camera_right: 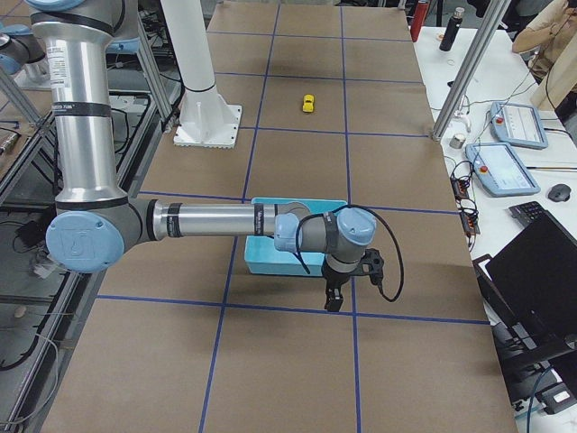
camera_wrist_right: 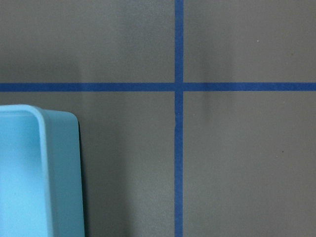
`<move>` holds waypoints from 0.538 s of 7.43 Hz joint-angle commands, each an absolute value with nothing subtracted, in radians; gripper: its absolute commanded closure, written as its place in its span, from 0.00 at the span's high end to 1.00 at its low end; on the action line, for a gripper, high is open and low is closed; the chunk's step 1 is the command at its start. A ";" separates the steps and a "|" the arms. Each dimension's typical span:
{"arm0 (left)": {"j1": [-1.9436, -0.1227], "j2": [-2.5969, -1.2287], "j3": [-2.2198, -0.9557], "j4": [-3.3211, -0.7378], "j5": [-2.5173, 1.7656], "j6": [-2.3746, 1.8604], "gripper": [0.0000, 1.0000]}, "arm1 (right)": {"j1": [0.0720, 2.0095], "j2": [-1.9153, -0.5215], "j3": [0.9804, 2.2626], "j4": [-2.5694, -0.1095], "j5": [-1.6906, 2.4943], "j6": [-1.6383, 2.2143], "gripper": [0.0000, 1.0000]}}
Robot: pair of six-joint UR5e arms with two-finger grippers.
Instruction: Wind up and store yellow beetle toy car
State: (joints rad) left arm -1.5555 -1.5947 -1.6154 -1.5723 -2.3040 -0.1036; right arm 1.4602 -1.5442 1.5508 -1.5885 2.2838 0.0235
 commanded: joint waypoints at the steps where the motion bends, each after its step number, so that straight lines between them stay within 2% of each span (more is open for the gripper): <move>1: -1.555 -1.591 -1.617 -1.578 -2.304 -0.103 1.00 | 1.470 -1.554 1.536 -1.557 2.289 0.025 1.00; 4: -1.555 -1.595 -1.614 -1.575 -2.310 -0.103 1.00 | 1.470 -1.551 1.534 -1.555 2.292 0.034 1.00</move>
